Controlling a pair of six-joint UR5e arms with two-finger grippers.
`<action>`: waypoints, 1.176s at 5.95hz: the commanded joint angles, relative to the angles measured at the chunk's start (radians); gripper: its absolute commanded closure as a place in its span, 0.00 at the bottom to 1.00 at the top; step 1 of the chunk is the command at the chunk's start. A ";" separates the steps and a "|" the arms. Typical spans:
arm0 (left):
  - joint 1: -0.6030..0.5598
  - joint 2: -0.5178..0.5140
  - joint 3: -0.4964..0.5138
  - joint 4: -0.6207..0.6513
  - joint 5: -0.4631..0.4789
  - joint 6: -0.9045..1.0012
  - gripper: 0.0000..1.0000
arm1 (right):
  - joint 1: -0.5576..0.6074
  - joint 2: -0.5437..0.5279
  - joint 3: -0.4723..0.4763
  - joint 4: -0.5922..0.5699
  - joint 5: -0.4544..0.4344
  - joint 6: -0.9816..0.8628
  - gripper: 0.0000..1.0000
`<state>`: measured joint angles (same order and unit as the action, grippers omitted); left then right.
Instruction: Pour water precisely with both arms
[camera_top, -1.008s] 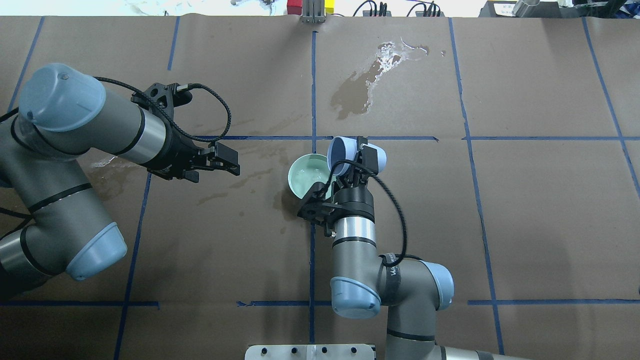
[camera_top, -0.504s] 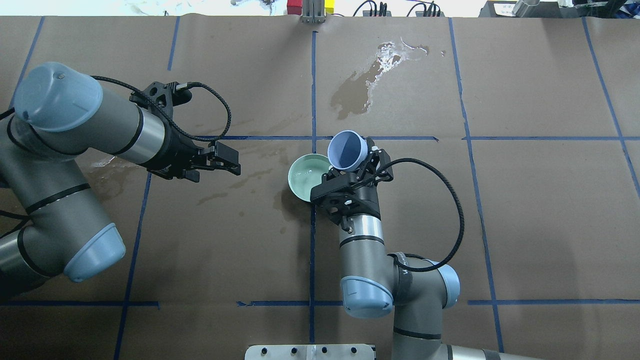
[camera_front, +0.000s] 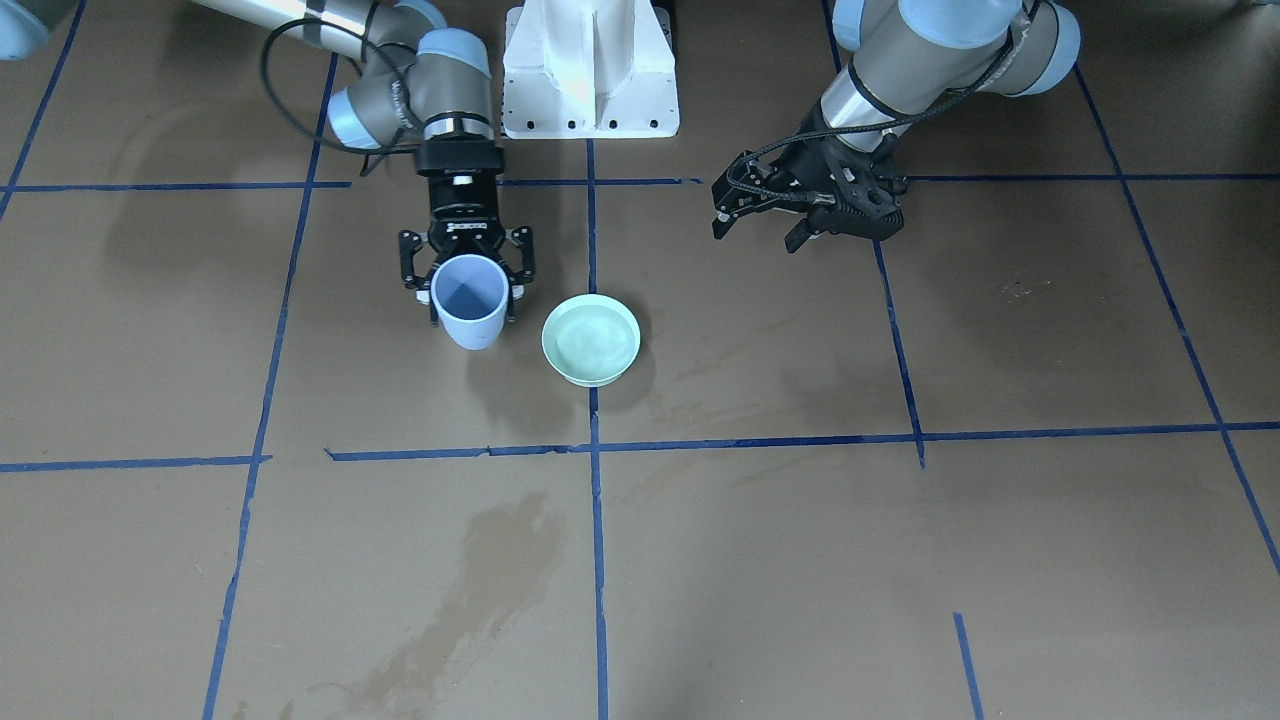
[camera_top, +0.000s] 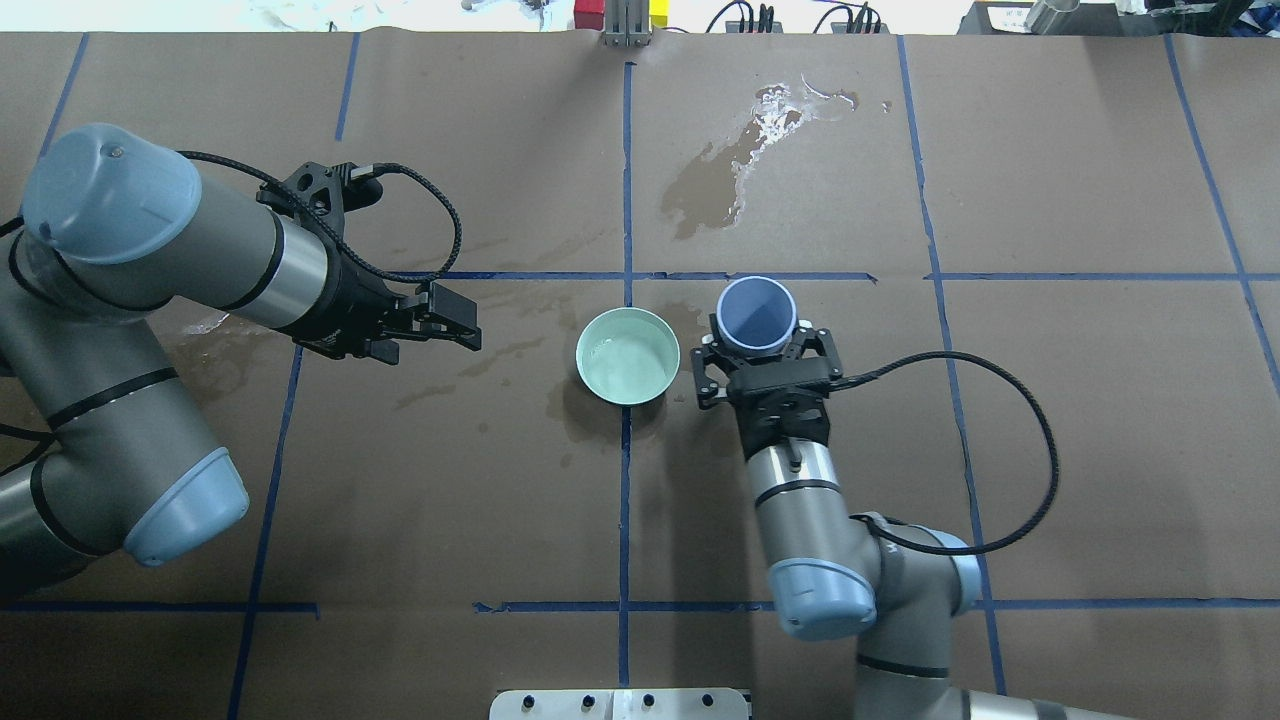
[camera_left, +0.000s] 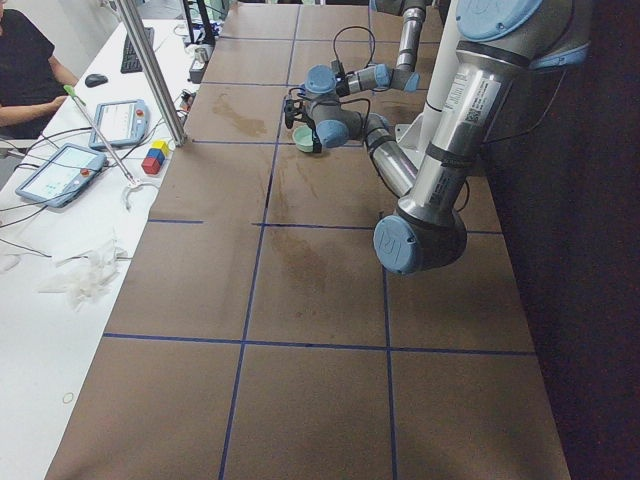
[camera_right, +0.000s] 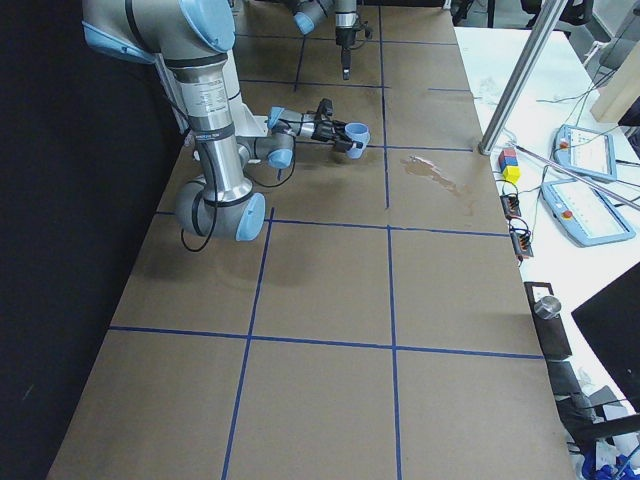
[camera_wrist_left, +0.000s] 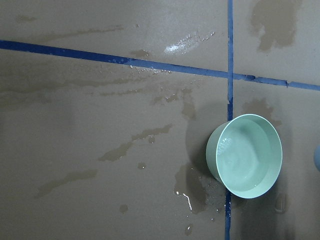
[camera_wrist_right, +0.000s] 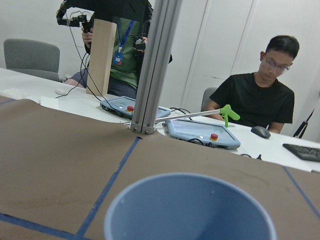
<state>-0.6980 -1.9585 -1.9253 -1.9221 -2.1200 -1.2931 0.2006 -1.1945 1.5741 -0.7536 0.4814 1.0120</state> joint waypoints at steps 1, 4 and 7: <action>0.000 0.004 -0.001 0.000 0.000 0.000 0.00 | 0.019 -0.142 0.000 0.151 0.003 0.061 0.88; 0.000 0.010 -0.008 0.000 0.002 0.000 0.00 | 0.069 -0.424 0.000 0.481 0.003 0.060 0.90; 0.002 0.010 -0.011 0.000 0.021 -0.002 0.00 | 0.103 -0.600 -0.019 0.574 0.005 0.063 0.93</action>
<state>-0.6975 -1.9482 -1.9348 -1.9221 -2.1085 -1.2946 0.2913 -1.7670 1.5608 -0.1916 0.4861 1.0740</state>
